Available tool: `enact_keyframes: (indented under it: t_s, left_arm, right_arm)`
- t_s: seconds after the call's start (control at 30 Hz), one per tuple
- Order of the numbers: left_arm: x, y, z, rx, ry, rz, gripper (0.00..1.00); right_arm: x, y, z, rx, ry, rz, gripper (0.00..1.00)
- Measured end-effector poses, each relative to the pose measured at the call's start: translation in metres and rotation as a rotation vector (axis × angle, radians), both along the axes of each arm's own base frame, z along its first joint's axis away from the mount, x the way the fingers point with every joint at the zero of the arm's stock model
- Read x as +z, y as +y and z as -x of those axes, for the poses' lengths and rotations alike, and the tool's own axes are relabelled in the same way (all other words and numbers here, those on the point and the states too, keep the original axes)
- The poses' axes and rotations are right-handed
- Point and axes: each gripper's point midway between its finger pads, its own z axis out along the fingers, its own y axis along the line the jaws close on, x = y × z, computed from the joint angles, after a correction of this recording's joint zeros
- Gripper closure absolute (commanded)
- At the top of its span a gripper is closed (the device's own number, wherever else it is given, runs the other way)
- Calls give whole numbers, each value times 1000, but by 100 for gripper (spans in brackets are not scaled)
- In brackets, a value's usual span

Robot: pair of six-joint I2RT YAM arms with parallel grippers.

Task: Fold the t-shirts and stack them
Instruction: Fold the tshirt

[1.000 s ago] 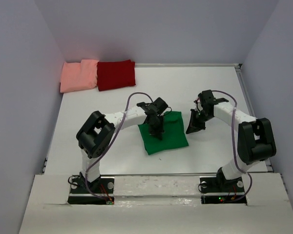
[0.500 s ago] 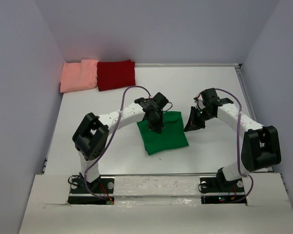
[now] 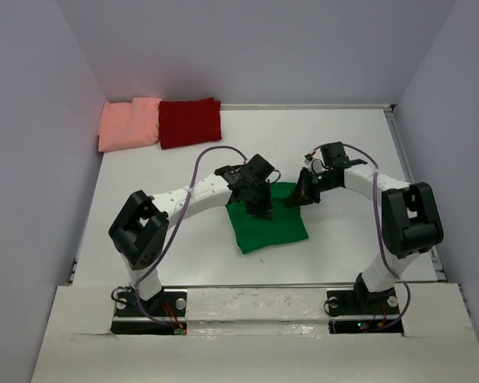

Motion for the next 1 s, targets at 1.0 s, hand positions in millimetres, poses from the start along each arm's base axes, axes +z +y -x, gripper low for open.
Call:
enact_keyframes:
  t_s: [1.0]
  left_arm:
    - [-47, -21, 49, 62, 73, 471, 100]
  right_arm:
    - [-3, 21, 4, 10, 27, -115, 100]
